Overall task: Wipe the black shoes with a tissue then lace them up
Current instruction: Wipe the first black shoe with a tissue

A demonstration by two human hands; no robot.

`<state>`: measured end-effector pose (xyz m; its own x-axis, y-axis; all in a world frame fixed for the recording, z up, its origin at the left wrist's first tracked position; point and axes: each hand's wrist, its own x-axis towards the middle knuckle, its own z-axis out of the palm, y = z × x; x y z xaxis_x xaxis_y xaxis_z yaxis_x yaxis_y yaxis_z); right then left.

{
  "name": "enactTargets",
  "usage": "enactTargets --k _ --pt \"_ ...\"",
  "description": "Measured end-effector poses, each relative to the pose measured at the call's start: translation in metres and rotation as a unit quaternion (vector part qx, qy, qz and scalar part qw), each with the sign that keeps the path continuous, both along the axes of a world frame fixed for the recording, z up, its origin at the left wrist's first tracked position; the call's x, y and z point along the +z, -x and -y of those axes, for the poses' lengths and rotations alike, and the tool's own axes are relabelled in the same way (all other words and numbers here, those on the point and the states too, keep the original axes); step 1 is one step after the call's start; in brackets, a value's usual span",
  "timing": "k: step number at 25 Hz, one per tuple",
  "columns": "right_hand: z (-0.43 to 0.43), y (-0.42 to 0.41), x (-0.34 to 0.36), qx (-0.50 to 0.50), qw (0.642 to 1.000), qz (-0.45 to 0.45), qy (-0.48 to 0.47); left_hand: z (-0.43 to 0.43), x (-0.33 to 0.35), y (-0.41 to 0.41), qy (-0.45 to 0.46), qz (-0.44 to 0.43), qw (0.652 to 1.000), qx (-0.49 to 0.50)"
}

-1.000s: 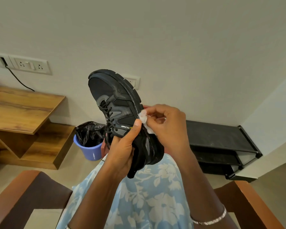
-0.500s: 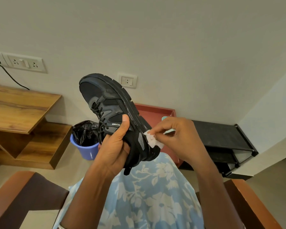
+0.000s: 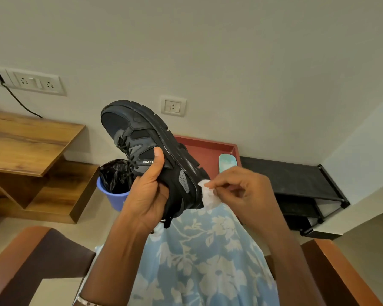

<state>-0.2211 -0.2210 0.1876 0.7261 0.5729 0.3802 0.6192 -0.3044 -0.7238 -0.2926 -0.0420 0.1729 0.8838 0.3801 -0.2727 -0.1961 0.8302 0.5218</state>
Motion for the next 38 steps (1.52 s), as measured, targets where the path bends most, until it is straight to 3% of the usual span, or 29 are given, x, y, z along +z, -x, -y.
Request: enactTargets --k 5,12,20,26,30,38 --pt "-0.01 0.004 -0.012 -0.069 0.99 0.094 -0.075 0.0 0.005 0.003 0.056 0.025 0.998 -0.028" --pt "-0.035 0.005 -0.023 -0.098 0.968 0.224 -0.06 -0.006 0.008 0.004 0.043 0.017 0.996 -0.071" --pt "-0.067 0.011 -0.016 -0.09 0.977 0.175 -0.078 0.004 0.007 0.001 -0.063 -0.013 0.993 -0.097" --pt "-0.07 0.023 -0.009 -0.078 0.988 0.119 -0.051 0.006 0.004 0.001 -0.051 -0.009 0.995 -0.08" --pt "-0.069 0.051 -0.015 -0.115 0.98 0.146 -0.067 0.003 -0.003 0.0 -0.035 -0.008 0.995 -0.095" --pt "-0.073 0.02 -0.016 -0.15 0.977 0.128 -0.078 0.008 -0.002 0.001 -0.074 -0.006 0.996 -0.058"
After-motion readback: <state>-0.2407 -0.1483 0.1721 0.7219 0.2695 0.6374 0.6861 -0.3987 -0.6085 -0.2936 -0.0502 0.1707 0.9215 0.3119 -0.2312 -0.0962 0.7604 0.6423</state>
